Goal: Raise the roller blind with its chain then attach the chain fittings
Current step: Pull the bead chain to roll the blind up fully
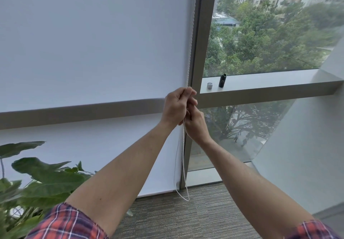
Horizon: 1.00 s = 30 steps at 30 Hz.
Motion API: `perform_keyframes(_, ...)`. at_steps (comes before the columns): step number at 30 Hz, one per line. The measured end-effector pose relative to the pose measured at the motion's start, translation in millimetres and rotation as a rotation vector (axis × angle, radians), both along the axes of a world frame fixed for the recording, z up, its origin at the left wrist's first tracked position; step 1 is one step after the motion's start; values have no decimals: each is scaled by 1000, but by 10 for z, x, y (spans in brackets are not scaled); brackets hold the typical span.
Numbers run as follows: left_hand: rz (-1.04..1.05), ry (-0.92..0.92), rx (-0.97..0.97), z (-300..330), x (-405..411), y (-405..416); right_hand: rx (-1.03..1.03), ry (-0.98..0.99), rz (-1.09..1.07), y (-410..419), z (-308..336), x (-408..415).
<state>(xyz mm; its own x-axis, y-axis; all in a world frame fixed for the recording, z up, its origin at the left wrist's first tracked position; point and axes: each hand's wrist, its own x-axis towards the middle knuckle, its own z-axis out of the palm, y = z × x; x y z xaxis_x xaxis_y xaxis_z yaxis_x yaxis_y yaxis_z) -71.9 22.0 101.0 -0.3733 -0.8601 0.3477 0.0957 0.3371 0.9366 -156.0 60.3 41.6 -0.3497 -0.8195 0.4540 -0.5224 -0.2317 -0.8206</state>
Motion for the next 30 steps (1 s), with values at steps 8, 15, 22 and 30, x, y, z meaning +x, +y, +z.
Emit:
perform_keyframes(8, -54, -60, 81, -585, 145, 80, 192, -25, 230, 180, -290, -217)
perform_keyframes(15, -55, -114, 31, -566, 185, 51, 371, -195, 95, -58, -55, -653)
perform_keyframes(22, -69, -90, 15, -559, 362, 117, 307, -227, 145, -638, 340, -434)
perform_keyframes(30, -59, -115, -34, -579, 533, 85, 72, -306, 161, -903, 657, -188)
